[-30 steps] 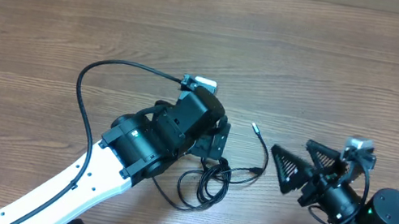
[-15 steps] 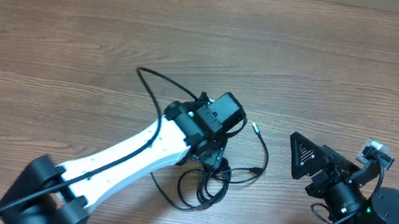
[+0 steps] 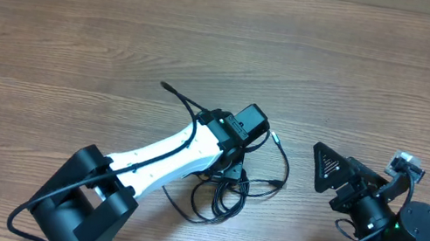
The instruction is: Untangle cables
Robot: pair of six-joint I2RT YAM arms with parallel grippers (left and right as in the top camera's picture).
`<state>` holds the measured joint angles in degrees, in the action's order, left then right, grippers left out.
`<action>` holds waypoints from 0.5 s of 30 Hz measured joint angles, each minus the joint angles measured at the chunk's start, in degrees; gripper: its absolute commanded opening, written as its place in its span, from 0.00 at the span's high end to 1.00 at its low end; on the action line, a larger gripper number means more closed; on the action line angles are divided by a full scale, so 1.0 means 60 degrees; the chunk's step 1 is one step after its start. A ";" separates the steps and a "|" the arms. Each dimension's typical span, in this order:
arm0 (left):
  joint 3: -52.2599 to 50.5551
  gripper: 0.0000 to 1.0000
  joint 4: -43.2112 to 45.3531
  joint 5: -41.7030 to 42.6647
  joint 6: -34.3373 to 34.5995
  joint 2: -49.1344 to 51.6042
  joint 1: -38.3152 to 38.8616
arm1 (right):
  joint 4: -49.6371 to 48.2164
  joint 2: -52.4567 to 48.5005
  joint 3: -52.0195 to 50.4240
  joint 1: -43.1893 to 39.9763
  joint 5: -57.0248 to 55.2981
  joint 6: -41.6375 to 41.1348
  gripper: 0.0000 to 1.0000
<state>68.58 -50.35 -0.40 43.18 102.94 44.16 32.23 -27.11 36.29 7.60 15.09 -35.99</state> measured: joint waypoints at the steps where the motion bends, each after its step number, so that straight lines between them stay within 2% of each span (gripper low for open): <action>1: 0.0000 0.46 0.0036 0.0007 0.0087 0.0022 0.0000 | 0.0000 0.0000 0.0000 0.0000 -0.0018 0.0000 0.00; 6: 0.0000 0.51 0.0182 0.0036 0.0302 0.0029 0.0066 | 0.0040 0.0000 0.0000 0.0000 -0.0091 0.0000 0.00; 8: -0.0004 0.59 0.0616 0.0040 0.0426 0.0036 0.0280 | 0.0040 0.0000 0.0000 0.0000 -0.0124 0.0000 0.00; 11: -0.0069 0.66 0.1228 0.0004 0.0583 0.0102 0.0506 | 0.0135 0.0000 0.0000 0.0000 -0.0160 0.0004 0.00; 12: -0.0076 0.66 0.1348 -0.0040 0.0637 0.0189 0.0583 | 0.0124 0.0000 0.0000 0.0000 -0.0160 0.0004 0.00; 15: -0.0098 0.78 0.1373 -0.0310 0.0747 0.0474 0.0583 | 0.0091 0.0000 0.0000 0.0000 -0.0164 0.0004 0.00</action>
<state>67.99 -42.11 -2.26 47.66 105.78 47.66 32.77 -27.11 36.29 7.60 14.11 -35.97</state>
